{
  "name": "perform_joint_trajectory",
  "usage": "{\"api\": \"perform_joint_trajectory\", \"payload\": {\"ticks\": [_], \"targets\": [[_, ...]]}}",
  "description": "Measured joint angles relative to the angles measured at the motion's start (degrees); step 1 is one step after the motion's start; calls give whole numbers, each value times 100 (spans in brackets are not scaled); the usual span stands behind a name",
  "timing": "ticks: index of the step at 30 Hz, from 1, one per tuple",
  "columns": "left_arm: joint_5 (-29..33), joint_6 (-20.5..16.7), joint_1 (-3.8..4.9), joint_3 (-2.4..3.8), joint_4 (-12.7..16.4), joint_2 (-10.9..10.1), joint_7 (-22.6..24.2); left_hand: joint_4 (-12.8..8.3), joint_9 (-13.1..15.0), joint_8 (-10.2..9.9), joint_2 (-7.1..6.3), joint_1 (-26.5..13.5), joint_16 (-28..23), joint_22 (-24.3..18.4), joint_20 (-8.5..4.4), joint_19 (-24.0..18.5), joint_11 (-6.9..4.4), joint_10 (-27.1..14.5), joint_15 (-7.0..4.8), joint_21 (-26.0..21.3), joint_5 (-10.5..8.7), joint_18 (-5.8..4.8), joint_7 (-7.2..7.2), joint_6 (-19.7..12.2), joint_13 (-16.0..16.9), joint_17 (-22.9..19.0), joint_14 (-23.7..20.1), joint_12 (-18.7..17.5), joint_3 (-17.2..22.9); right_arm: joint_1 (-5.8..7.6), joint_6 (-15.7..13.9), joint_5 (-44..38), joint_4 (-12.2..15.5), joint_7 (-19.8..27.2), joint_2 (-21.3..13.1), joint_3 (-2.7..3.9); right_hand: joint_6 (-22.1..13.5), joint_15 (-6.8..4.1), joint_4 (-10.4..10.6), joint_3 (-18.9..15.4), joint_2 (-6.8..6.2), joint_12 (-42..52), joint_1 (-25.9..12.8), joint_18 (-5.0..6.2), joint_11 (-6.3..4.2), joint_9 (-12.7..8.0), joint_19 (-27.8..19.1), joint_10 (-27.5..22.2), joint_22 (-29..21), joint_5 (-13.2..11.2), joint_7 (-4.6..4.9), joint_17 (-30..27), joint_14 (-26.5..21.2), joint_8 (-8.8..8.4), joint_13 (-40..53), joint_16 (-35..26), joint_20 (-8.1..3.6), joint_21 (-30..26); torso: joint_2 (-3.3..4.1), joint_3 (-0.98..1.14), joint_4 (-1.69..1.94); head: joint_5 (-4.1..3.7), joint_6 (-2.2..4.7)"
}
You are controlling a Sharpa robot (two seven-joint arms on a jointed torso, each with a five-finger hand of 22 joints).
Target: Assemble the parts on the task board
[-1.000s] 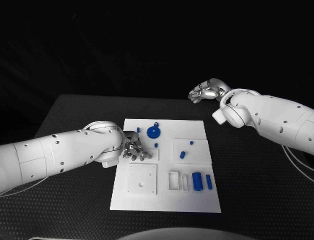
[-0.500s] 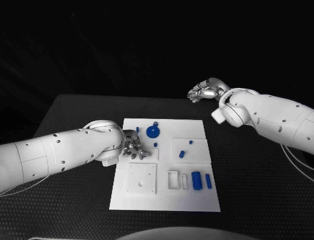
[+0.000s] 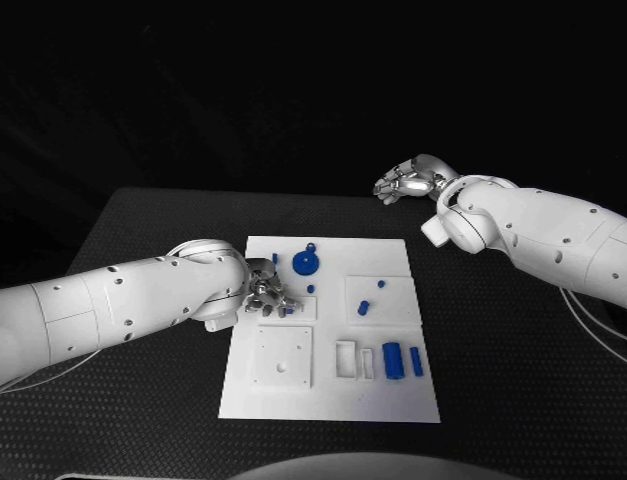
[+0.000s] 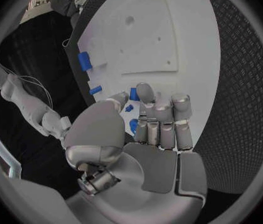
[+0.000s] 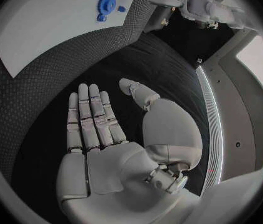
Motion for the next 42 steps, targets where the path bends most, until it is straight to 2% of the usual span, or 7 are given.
{"api": "perform_joint_trajectory", "payload": {"ticks": [6,14,17,20,22,29,42], "targets": [[73,-1,-5,0,-10,12,9,-386,17,0,57,323,30,0,0,0,0,0,-10,0,734,0,10,11,26,26,-10,0,-17,0,1,0,-3,-1,-5,0,0,0,0,0,0,0,0,0,0,-5,0,0,0,0,0,0,0,0,0,0,0,0,0,0,-3,-4,-3],[275,-33,-14,-6,-31,2,15,-990,104,221,44,409,89,-1,0,0,-19,20,-19,28,1222,-5,-28,133,56,60,-22,5,23,-1,2,1,-3,-1,-4,0,0,0,0,0,0,0,0,0,0,-5,0,0,5,0,0,0,0,0,0,0,0,0,0,0,-1,-10,-10],[379,-68,-22,-12,-43,-4,17,-1203,193,374,184,268,116,-1,0,0,-82,83,-21,48,1434,-12,-74,261,56,69,-20,39,-58,-6,3,1,-4,-1,-1,0,0,0,0,0,0,0,0,0,0,-5,0,0,5,0,0,0,0,0,0,0,0,0,0,1,0,-12,-12],[491,-111,-31,-14,-45,-6,25,-1761,368,562,356,-220,134,-2,-1,45,-110,152,-21,93,1646,-17,-97,335,54,69,-20,39,223,-10,4,1,-5,-1,1,0,0,0,0,0,0,0,0,0,0,-5,0,0,5,0,0,1,0,0,0,0,0,-23,0,1,-1,-12,-12],[552,-141,-35,-14,-45,-13,36,-1905,433,623,503,-501,155,-2,-30,75,-113,194,-21,93,1740,-48,-108,363,46,69,-19,39,293,-17,4,2,-6,-1,0,0,0,0,0,0,0,0,0,0,0,-5,0,0,5,0,0,1,0,0,0,0,0,-23,1,1,-1,-12,-12],[767,-266,-39,2,-34,-32,103,-2139,470,648,705,-814,173,-2,-50,137,-112,275,-20,115,1748,-63,-108,383,28,54,-17,39,426,-28,4,2,-9,-1,-3,0,0,0,0,0,0,0,0,0,0,-5,0,0,10,0,0,1,0,0,0,0,0,-23,7,1,-4,-4,-3],[950,-351,-40,25,-79,-39,165,-2240,474,648,818,-974,173,-3,-60,187,-112,276,4,115,1636,-92,-105,387,22,43,7,39,495,-35,6,13,-11,2,-9,0,0,0,0,0,0,0,0,0,0,-4,0,0,16,22,0,-1,0,0,0,0,0,-23,3,4,-4,-14,-15]]}}
